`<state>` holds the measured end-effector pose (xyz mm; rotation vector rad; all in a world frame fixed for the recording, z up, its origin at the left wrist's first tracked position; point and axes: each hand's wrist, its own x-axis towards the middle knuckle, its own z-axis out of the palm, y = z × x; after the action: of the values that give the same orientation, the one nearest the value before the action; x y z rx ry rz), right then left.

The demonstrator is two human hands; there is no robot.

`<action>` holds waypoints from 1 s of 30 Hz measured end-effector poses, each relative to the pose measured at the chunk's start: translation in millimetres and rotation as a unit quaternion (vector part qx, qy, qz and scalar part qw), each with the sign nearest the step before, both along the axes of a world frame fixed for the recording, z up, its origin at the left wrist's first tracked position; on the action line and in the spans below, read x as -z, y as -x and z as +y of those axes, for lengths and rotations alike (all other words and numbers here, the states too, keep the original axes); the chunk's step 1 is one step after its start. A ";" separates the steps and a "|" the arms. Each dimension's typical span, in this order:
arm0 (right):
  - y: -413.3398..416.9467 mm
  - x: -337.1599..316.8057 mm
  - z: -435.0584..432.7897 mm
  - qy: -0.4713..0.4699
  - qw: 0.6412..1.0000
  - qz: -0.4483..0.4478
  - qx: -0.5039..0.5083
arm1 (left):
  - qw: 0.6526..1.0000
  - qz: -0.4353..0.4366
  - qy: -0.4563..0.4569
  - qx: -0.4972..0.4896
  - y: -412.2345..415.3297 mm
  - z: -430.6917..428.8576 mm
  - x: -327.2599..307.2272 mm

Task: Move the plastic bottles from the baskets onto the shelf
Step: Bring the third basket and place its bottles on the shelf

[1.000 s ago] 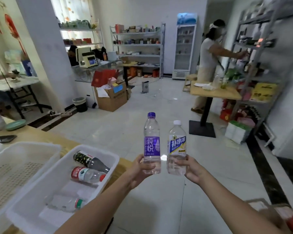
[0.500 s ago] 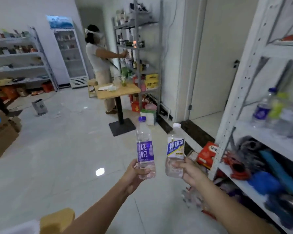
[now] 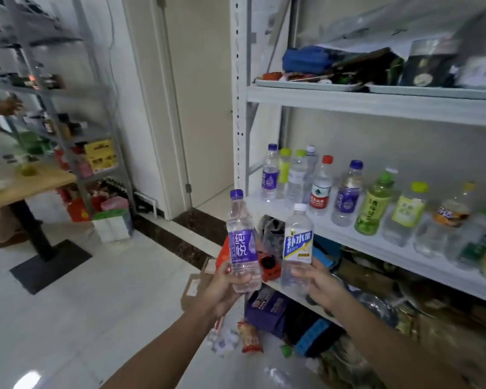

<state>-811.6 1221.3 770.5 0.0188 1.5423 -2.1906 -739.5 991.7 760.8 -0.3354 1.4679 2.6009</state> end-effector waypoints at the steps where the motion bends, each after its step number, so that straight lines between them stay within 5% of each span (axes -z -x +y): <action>1: 7.2 -2.0 12.0 -0.010 1.000 0.008 0.013 | 1.000 0.002 -0.005 0.008 13.1 11.5 -0.8; 15: 73.1 -4.8 108.5 -0.023 0.988 0.013 0.151 | 0.989 0.023 0.059 0.136 133.4 118.6 -6.9; 30: 178.4 8.4 69.7 -0.185 0.940 0.060 0.281 | 0.931 0.113 0.324 0.125 284.9 110.9 -3.2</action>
<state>-990.1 1291.0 762.1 0.5124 2.2149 -2.2908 -1024.4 1102.6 764.1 0.0971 2.2574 1.9443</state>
